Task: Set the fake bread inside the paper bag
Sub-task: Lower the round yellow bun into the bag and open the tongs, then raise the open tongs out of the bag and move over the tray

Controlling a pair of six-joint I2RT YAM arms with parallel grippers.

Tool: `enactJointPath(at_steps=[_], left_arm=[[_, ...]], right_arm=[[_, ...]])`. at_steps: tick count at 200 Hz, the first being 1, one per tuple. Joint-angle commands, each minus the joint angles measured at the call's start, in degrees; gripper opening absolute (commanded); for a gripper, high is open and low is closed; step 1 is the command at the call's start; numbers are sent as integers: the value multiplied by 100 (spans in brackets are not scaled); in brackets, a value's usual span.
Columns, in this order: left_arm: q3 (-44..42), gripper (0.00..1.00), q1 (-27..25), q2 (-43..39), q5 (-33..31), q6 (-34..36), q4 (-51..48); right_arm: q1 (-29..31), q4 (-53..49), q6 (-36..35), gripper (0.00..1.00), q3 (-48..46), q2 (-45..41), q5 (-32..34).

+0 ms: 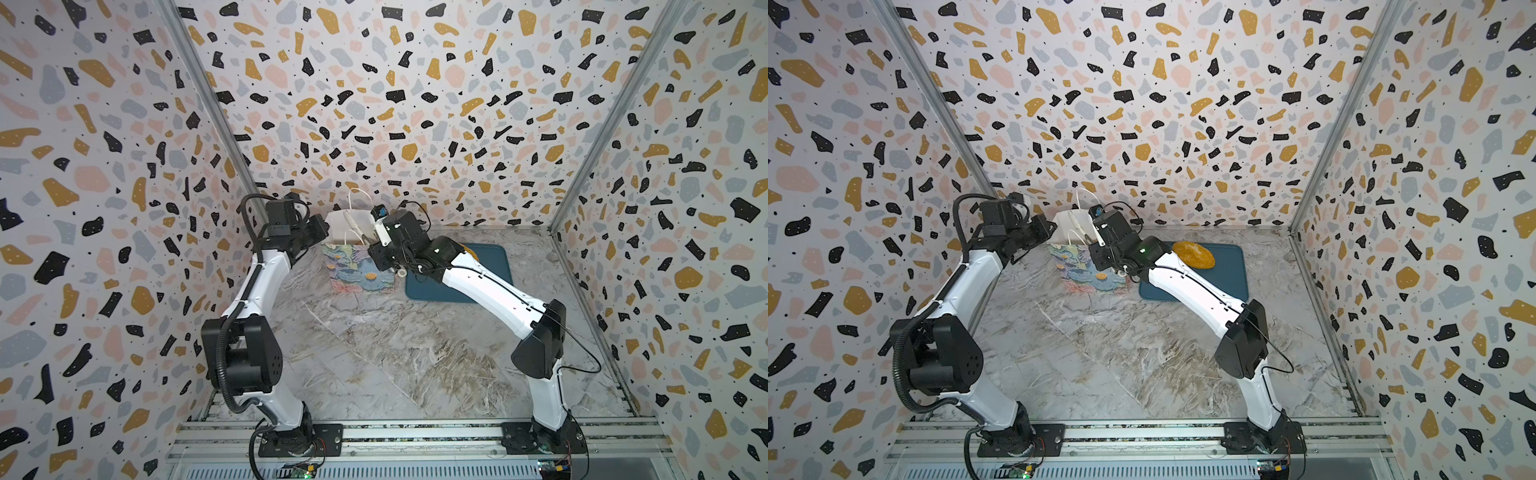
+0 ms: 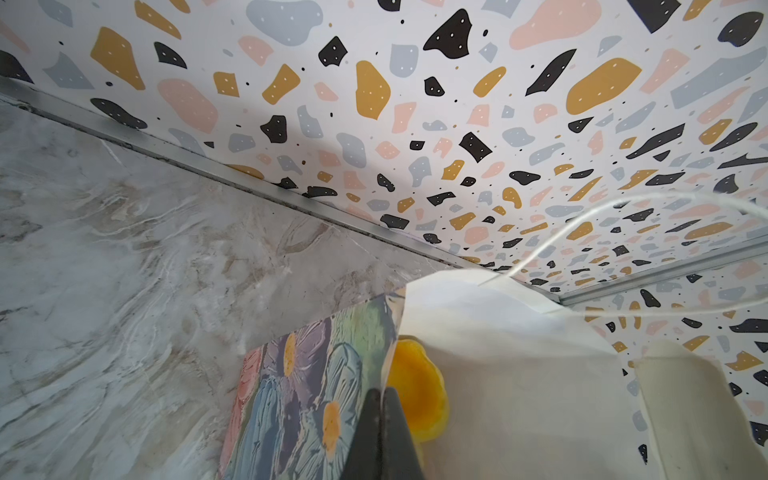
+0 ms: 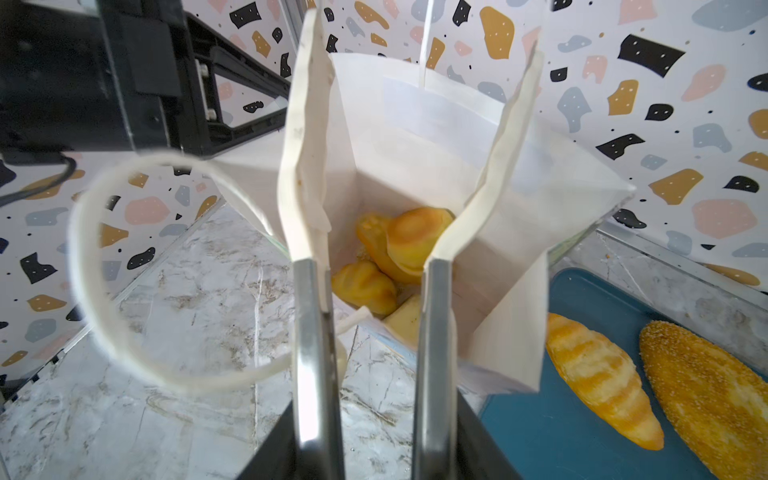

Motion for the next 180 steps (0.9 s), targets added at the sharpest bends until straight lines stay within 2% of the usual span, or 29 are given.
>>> enactJointPath(at_steps=[1,34,95,138,180], left_arm=[[-54,0,27,-233,64,6,184],[-54,0,27,-230,53,6,171],[-30,0,27,-238,23,24,149],[-36,0,25,-220,10,19,141],[-45,0,27,-228,-31,43,141]], right_arm=[[38,93,-104,47,284,-371,98],[35,46,-199,47,145,-623,118],[30,400,-367,47,-673,-1347,354],[-77,781,-446,49,-1733,-2139,687],[-594,1039,-376,49,-2824,-2995,591]])
